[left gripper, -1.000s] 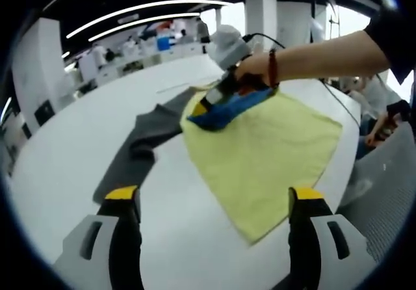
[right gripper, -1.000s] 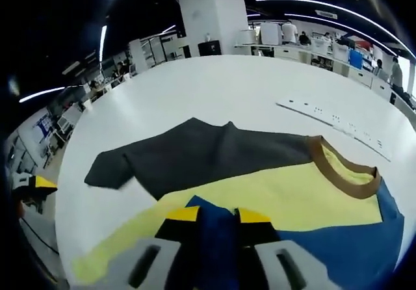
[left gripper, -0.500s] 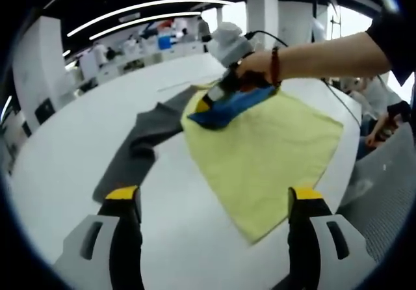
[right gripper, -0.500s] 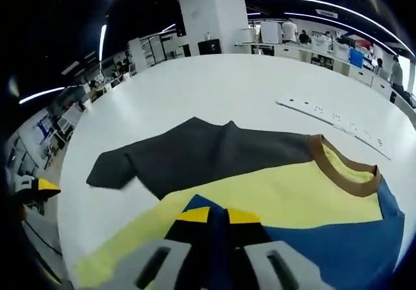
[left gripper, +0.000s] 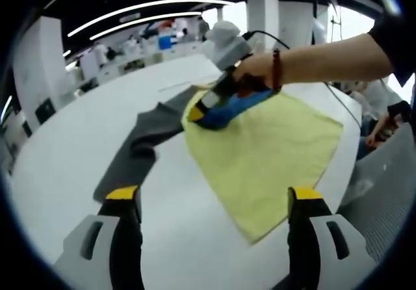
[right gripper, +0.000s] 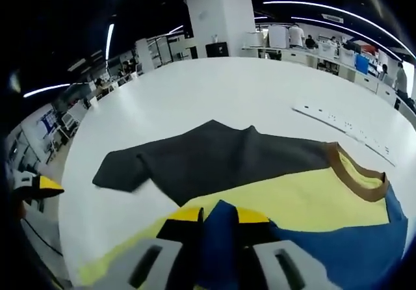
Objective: Fold the garment on the visible template until the final outline fits inside the template.
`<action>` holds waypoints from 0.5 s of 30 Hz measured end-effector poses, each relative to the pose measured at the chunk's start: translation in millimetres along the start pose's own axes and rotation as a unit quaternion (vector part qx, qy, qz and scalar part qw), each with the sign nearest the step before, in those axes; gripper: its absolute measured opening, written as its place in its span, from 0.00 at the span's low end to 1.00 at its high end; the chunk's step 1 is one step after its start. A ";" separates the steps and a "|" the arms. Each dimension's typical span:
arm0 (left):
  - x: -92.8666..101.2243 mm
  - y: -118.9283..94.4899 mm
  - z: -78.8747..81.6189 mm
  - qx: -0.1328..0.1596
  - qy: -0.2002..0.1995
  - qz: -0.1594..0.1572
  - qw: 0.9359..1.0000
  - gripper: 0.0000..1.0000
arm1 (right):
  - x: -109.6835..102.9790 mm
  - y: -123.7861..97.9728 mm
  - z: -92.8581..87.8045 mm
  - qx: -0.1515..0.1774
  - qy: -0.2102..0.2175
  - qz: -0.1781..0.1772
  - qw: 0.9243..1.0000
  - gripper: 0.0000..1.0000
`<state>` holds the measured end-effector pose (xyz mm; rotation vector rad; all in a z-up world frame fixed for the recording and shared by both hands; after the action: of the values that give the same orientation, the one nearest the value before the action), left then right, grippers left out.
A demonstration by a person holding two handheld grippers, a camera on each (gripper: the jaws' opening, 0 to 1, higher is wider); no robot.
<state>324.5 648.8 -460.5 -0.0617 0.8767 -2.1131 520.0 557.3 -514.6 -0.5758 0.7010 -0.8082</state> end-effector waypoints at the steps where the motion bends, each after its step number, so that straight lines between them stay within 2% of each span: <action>1: 0.1 -0.1 -0.4 -0.001 0.000 0.000 1.000 0.89 | 0.7 -0.7 1.5 0.007 -0.004 -0.005 1.000 0.11; 5: -0.1 -0.1 -0.4 0.000 -0.001 0.000 1.000 0.89 | 1.1 -0.8 1.1 0.005 -0.014 -0.015 1.000 0.07; 8: 0.6 0.3 -0.9 -0.003 0.001 -0.001 1.000 0.89 | 0.7 -0.9 0.5 0.007 -0.026 -0.020 0.999 0.01; 15: -0.8 -0.7 -1.5 -0.003 -0.002 0.002 1.000 0.89 | -0.3 0.8 0.5 0.006 -0.029 -0.016 0.999 0.00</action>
<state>324.0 650.5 -461.0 -0.0676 0.8795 -2.1070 520.7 558.1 -514.8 -0.5981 0.6346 -0.8227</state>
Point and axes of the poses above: the point that each gripper's makers call its tool centre point, and the gripper's own axes: y roughly forward along the fingers, x roughly to its right, z roughly out of its top, the point moved 3 cm from there along -y, roughly backward along the fingers, and after that the axes turned 15 degrees about y, right-handed, at the moved point
